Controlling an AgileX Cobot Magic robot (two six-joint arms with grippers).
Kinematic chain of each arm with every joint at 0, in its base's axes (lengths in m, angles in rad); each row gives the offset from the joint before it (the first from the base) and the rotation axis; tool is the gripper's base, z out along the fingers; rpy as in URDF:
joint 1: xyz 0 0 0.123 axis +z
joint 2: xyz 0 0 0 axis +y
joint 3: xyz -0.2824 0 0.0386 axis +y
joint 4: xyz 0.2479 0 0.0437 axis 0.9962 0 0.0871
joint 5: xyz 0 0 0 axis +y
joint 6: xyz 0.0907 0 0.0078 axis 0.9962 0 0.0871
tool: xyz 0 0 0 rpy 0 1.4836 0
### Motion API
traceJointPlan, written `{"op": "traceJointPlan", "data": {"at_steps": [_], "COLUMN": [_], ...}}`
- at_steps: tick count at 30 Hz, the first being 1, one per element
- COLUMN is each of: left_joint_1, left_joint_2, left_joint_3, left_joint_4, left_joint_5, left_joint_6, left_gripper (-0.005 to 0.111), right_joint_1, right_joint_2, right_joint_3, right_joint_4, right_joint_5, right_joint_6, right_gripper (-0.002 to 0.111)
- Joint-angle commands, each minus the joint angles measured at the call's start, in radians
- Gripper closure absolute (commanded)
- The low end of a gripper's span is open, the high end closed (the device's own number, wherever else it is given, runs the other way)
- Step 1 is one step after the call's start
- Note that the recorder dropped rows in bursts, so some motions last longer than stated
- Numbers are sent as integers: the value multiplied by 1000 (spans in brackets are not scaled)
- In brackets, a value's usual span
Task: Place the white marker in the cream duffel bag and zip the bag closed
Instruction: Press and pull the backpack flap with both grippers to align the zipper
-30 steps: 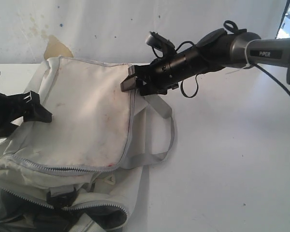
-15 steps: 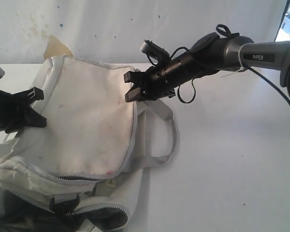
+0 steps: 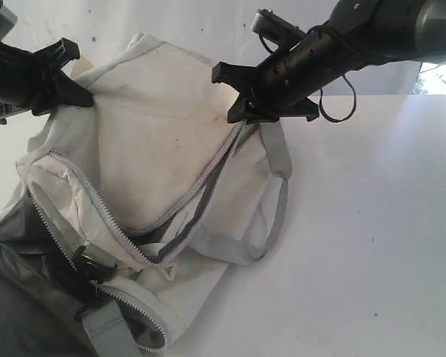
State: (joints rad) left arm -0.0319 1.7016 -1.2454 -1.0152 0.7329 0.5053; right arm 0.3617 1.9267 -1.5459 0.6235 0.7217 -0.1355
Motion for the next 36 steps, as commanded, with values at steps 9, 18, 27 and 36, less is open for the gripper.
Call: {"op": "traceJointPlan", "data": {"at_steps": [9, 18, 27, 36], "left_joint_1": [20, 19, 19, 19], "left_joint_2": [245, 395, 393, 325], "left_joint_3": [-358, -467, -467, -467], "left_joint_4": [-10, -102, -76, 133], "left_joint_5": [92, 128, 164, 217], "left_joint_6": [19, 60, 79, 79], "left_gripper": [106, 101, 26, 25], "right_joint_1": [-16, 58, 56, 44], "right_joint_2": [-231, -237, -235, -235], "right_joint_3": [384, 540, 531, 423], "right_joint_4": [-149, -145, -149, -201], "right_joint_5": [-214, -332, -300, -133], "right_joint_6": [250, 331, 322, 292], "right_gripper": [108, 108, 40, 33]}}
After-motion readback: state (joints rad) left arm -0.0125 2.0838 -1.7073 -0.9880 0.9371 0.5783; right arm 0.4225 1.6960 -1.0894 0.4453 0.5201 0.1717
